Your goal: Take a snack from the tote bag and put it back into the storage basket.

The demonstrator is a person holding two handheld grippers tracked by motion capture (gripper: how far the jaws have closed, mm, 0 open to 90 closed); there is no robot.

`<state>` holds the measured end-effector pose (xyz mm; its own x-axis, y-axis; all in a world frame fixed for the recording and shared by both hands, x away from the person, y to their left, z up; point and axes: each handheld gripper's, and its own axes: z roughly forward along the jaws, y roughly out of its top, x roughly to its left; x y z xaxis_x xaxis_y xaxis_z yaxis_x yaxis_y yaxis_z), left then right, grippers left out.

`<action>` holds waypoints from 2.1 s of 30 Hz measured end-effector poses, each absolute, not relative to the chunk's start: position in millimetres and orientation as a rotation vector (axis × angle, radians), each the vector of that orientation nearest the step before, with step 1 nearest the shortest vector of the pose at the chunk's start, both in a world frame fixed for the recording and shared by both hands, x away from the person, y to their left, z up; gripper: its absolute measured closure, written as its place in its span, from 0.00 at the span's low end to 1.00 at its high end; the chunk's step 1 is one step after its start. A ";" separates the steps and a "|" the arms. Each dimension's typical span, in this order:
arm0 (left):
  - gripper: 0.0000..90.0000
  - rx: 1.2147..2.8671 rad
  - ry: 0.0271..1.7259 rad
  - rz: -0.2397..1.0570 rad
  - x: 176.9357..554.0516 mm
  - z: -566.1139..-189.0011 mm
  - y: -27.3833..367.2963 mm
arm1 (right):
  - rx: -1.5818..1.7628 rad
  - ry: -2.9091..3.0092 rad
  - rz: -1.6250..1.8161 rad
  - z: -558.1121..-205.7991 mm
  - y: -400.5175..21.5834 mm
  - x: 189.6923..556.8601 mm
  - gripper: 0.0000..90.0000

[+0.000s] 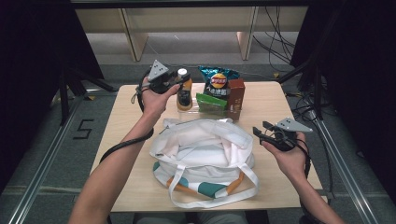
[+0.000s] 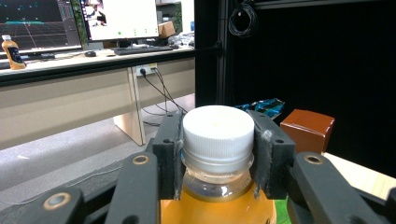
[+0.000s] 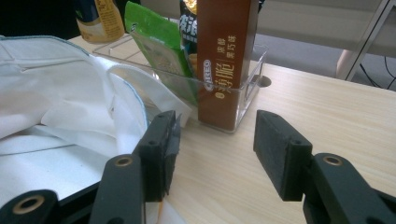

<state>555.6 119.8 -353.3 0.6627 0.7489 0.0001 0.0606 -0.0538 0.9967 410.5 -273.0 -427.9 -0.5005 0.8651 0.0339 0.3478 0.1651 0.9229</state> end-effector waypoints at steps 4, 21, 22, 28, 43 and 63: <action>0.65 1.540 0.698 0.636 557.9 -356.1 118.7 | 1.147 1.944 1.307 -427.4 -273.2 409.9 0.55; 0.65 1.546 0.737 0.627 565.9 -361.4 115.7 | 1.157 1.933 1.325 -427.6 -272.3 409.6 0.55; 0.65 1.546 0.737 0.627 565.9 -361.4 115.7 | 1.157 1.933 1.325 -427.6 -272.3 409.6 0.55; 0.65 1.550 0.729 0.627 567.6 -361.4 114.5 | 1.151 1.930 1.317 -427.2 -272.7 409.6 0.55; 0.65 1.564 0.731 0.639 572.0 -369.4 116.6 | 1.124 1.948 1.299 -427.5 -273.4 410.5 0.55; 0.65 1.566 0.739 0.637 575.3 -373.0 116.8 | 1.135 1.943 1.308 -426.9 -271.5 408.7 0.55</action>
<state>575.3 116.8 -373.0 0.6446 0.7644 -0.0131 0.1000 -0.0673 0.9927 408.7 -271.5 -426.9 -0.5047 0.8629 0.0245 0.3471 0.1769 0.9210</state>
